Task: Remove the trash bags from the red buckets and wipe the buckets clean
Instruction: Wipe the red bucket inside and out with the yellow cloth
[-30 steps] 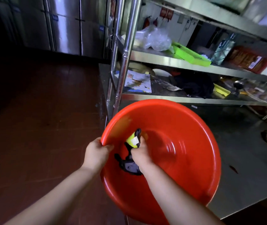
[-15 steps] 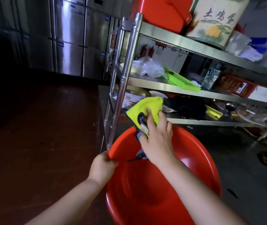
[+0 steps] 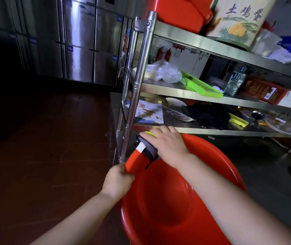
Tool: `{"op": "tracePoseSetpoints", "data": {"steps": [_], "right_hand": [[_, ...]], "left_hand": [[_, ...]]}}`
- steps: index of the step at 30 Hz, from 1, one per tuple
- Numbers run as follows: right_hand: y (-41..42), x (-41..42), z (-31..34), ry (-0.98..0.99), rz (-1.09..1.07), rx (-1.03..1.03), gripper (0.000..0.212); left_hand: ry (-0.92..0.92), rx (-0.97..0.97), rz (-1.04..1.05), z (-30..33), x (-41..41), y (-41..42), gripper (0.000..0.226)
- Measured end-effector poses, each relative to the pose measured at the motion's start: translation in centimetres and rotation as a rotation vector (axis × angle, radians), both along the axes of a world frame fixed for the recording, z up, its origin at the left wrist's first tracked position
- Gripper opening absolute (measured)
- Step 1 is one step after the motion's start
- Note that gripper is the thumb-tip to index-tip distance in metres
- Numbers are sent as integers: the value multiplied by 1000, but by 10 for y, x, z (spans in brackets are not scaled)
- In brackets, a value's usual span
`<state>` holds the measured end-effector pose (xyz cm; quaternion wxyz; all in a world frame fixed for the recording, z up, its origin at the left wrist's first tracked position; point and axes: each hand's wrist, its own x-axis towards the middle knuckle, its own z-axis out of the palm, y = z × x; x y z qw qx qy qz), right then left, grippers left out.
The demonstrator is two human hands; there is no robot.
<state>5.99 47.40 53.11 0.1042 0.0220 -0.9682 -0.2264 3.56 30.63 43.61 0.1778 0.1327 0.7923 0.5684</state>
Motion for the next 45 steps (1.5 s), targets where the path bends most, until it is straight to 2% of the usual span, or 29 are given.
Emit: {"op": "tracePoseSetpoints", "data": {"steps": [5, 11, 15, 18, 20, 23, 25, 28, 30, 33, 39, 41, 43, 45], "right_hand": [[18, 8, 10, 30, -111, 24, 73], [33, 25, 8, 175, -177, -7, 73], [35, 40, 4, 235, -169, 33, 76], [32, 46, 0, 299, -191, 31, 78], [19, 44, -7, 318, -138, 5, 77], [-13, 38, -31, 292, 147, -1, 43], [-24, 35, -40, 290, 238, -2, 39], [-17, 36, -35, 300, 265, 27, 40], [-9, 40, -30, 295, 224, 24, 44], [5, 46, -24, 347, 72, -12, 47], [53, 78, -9, 457, -409, -41, 75], [59, 87, -5, 425, -451, -52, 74], [60, 89, 0, 386, -408, -54, 72], [57, 87, 8, 362, -341, -46, 73]], "left_hand": [[-37, 84, -23, 2, 7, -2, 15], [-80, 181, -14, 5, 16, -3, 14], [-69, 173, 0, 1, 20, -4, 11], [19, 89, -20, 1, 23, -2, 12], [99, 18, -45, 2, 24, 2, 13], [217, -51, -68, 9, 26, 10, 8], [221, -50, -56, 11, 27, 10, 12], [162, -11, -32, 9, 28, 5, 14], [111, 13, -18, 8, 29, 3, 18], [61, 52, -1, 5, 31, 0, 9], [-64, 172, 129, -11, 41, -20, 9], [-63, 146, 133, -13, 46, -25, 9], [1, 27, 98, -7, 44, -28, 9], [127, -101, 41, 9, 32, -27, 23]]}}
